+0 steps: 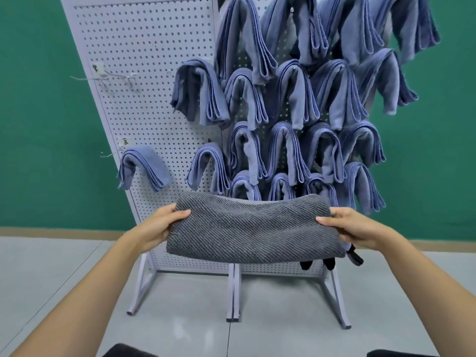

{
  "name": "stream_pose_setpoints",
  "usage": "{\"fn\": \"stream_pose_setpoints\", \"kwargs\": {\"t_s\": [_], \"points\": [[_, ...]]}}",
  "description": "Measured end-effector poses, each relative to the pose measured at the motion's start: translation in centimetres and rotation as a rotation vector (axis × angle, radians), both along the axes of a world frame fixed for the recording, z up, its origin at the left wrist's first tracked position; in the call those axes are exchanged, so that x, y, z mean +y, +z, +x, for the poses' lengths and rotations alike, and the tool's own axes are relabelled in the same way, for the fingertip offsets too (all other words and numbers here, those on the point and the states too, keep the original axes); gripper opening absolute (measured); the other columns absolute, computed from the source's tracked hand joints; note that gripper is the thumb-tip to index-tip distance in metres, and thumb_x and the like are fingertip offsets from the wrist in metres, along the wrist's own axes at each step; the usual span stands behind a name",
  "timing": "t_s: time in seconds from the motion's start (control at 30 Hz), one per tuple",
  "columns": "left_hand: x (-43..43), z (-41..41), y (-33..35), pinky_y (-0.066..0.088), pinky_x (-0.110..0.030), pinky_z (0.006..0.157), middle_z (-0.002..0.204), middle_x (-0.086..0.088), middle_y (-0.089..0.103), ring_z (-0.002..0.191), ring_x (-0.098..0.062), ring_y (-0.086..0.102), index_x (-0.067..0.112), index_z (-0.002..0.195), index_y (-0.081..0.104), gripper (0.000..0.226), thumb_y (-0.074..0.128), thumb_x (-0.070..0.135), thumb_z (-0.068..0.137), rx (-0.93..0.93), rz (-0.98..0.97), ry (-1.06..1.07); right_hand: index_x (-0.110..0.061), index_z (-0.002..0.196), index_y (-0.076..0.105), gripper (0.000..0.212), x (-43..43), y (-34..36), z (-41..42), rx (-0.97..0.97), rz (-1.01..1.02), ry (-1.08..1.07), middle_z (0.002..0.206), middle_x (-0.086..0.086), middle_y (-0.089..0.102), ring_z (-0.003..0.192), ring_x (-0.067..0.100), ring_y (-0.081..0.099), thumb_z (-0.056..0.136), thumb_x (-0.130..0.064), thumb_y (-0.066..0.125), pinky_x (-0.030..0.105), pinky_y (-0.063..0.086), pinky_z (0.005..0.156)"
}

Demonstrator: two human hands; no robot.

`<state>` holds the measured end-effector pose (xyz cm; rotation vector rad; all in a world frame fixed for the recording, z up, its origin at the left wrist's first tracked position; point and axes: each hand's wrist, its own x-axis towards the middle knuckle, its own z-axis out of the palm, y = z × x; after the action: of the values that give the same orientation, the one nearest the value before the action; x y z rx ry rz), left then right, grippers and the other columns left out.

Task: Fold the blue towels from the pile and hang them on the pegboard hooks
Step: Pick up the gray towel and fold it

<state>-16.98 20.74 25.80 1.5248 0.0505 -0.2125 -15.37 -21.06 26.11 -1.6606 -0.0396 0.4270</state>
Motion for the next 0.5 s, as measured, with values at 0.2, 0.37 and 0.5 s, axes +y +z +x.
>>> {"fn": "stream_pose_setpoints", "kwargs": {"t_s": [0.2, 0.37, 0.5], "points": [[1.7, 0.1, 1.8, 0.058, -0.03, 0.079, 0.116, -0.007, 0.068, 0.101, -0.022, 0.067, 0.014, 0.124, 0.054, 0.034, 0.053, 0.01, 0.09, -0.091, -0.081, -0.02, -0.011, 0.121, 0.06, 0.044, 0.5, 1.2, 1.1, -0.143, 0.137, 0.014, 0.113, 0.01, 0.07, 0.097, 0.021, 0.069, 0.078, -0.017, 0.066, 0.025, 0.058, 0.074], [3.1, 0.2, 3.1, 0.059, -0.028, 0.065, 0.1, -0.009, 0.072, 0.078, -0.018, 0.07, 0.016, 0.119, 0.056, 0.079, 0.09, 0.019, 0.047, -0.188, -0.238, -0.043, -0.014, 0.093, 0.075, 0.028, 1.0, 2.2, 1.9, -0.251, 0.339, -0.035, 0.095, 0.009, 0.074, 0.082, 0.018, 0.071, 0.074, 0.0, 0.06, 0.028, 0.059, 0.072], [3.6, 0.1, 2.8, 0.06, -0.033, 0.065, 0.096, -0.012, 0.071, 0.078, -0.023, 0.07, 0.02, 0.093, 0.068, 0.052, 0.093, 0.02, 0.047, -0.194, -0.282, -0.087, -0.014, 0.075, 0.076, 0.019, 1.1, 2.3, 1.8, -0.281, 0.26, -0.017, 0.081, 0.006, 0.074, 0.068, 0.017, 0.069, 0.077, -0.003, 0.062, 0.025, 0.058, 0.059]]}}
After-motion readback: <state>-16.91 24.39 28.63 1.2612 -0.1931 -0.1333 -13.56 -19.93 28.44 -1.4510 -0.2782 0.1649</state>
